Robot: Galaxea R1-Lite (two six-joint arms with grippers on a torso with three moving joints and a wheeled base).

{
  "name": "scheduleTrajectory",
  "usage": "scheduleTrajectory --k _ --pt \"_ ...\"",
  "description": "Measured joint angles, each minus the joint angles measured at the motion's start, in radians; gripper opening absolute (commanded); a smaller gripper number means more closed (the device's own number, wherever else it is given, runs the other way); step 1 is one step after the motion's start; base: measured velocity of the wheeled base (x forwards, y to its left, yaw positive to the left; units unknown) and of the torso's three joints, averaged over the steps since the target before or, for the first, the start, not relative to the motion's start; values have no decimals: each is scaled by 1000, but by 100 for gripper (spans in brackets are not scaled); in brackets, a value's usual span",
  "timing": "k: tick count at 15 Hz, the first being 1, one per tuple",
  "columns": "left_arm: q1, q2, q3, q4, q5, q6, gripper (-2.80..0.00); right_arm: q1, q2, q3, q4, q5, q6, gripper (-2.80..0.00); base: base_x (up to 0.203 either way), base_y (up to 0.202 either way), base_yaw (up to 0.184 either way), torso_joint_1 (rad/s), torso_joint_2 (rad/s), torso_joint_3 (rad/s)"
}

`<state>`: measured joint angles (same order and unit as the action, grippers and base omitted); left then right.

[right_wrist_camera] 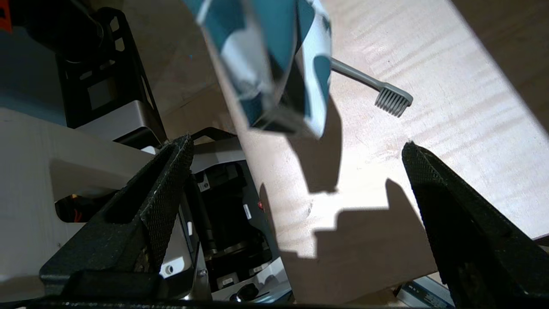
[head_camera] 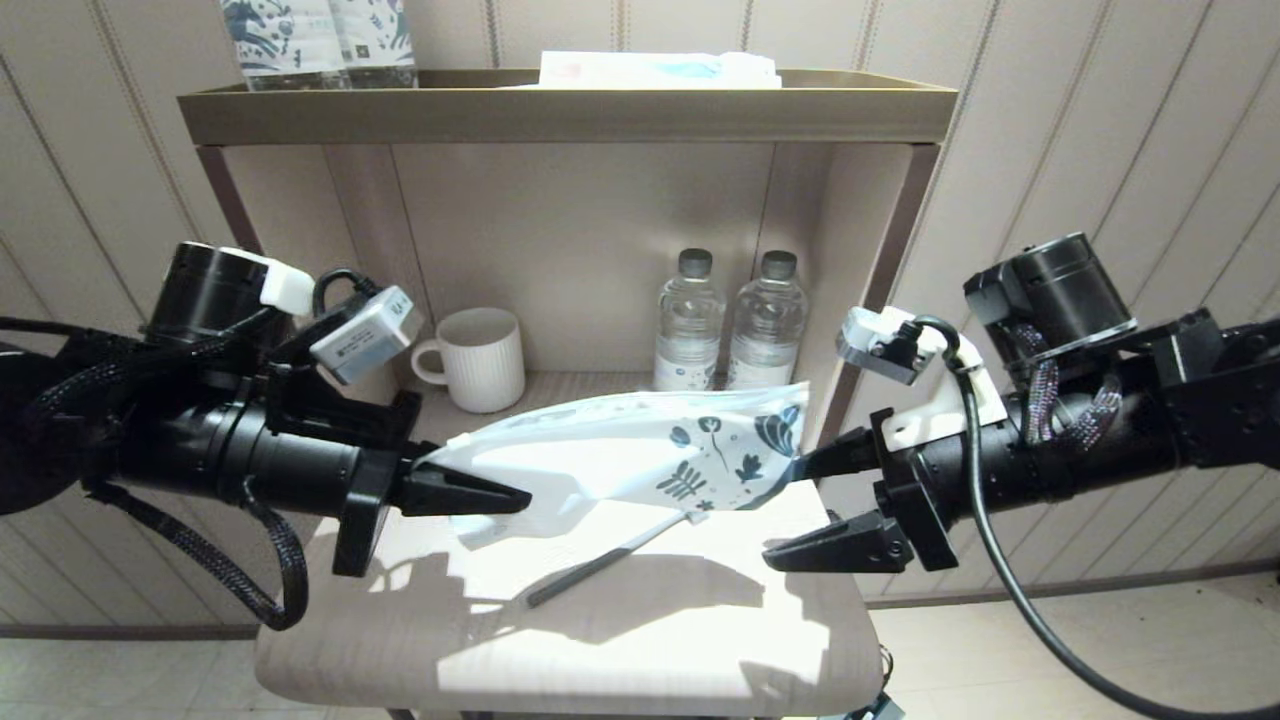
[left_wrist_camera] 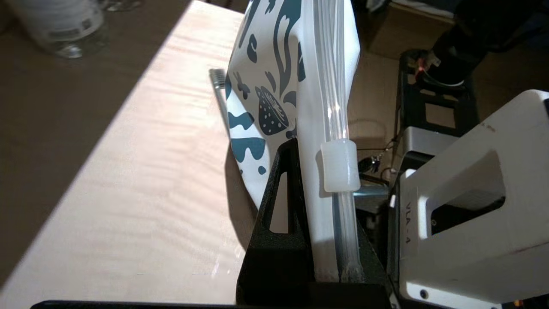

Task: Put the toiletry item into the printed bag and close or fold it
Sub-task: Pick up a toothbrush

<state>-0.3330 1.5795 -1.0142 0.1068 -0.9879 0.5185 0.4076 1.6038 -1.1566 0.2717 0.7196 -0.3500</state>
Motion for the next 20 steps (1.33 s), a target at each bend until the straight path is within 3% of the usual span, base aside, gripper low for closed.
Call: scheduleTrajectory --k 5,8,12,20 --pt "55 -23 -28 -3 27 -14 -280 48 21 22 3 -31 41 0 0 0 0 0 0 0" --pt "75 -1 -73 -4 43 -19 -280 94 75 1 2 -153 95 0 0 0 0 0 0 0" --pt "78 18 -93 -12 45 -20 -280 162 154 -107 7 -355 283 0 0 0 0 0 0 0" --pt "81 26 -96 -12 42 -18 -280 257 242 -155 11 -369 331 0 0 0 0 0 0 0"
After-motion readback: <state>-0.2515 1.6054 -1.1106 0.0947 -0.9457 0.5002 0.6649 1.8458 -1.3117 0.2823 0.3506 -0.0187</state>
